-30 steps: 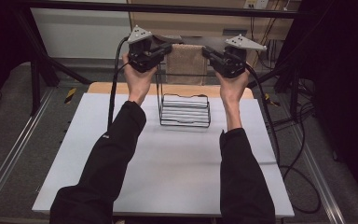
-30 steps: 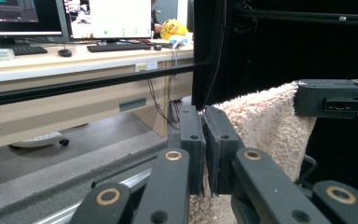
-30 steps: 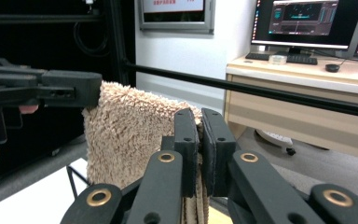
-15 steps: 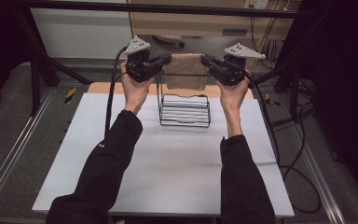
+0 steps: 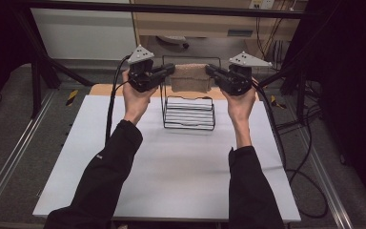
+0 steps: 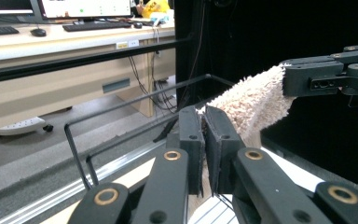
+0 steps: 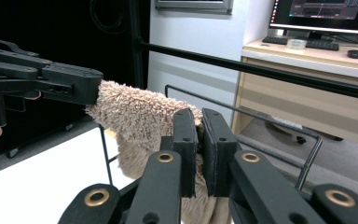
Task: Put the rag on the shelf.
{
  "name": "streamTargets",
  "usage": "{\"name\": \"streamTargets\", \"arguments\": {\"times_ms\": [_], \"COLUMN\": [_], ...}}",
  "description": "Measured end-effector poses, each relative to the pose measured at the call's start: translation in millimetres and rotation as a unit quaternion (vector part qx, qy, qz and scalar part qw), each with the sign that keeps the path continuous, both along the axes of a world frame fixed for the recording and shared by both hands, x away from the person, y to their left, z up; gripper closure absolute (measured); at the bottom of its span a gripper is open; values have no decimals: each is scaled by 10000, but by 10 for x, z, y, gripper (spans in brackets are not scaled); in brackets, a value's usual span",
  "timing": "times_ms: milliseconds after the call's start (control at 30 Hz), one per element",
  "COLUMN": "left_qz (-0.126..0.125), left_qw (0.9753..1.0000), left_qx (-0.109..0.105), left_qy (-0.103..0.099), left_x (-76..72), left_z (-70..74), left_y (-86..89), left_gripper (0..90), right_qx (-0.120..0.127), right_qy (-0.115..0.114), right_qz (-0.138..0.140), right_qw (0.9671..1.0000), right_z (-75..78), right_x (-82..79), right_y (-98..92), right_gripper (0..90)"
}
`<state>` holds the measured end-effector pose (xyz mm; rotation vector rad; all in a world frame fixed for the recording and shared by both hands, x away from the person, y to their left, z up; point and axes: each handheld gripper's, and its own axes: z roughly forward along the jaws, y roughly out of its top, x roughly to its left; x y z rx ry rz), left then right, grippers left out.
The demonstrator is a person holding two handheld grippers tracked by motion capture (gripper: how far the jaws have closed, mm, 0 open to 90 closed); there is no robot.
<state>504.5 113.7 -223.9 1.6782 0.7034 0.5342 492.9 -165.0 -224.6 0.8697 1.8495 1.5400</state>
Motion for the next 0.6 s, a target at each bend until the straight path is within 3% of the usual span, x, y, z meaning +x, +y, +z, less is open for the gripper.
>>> {"name": "streamTargets", "arguments": {"times_ms": [400, 600], "left_qz": [-120, -182], "left_qw": [9996, 9991], "left_qx": [163, 128], "left_qy": [218, 355], "left_x": [-76, -97], "left_z": [-131, -63], "left_y": [-7, 25], "left_gripper": [837, 775], "right_qx": [-137, -139], "right_qy": [88, 111], "right_qz": [111, 160], "right_qw": [9998, 9997], "right_z": [-152, -184], "right_x": [-101, -114], "right_y": [-31, -43], "right_gripper": [845, 846]}}
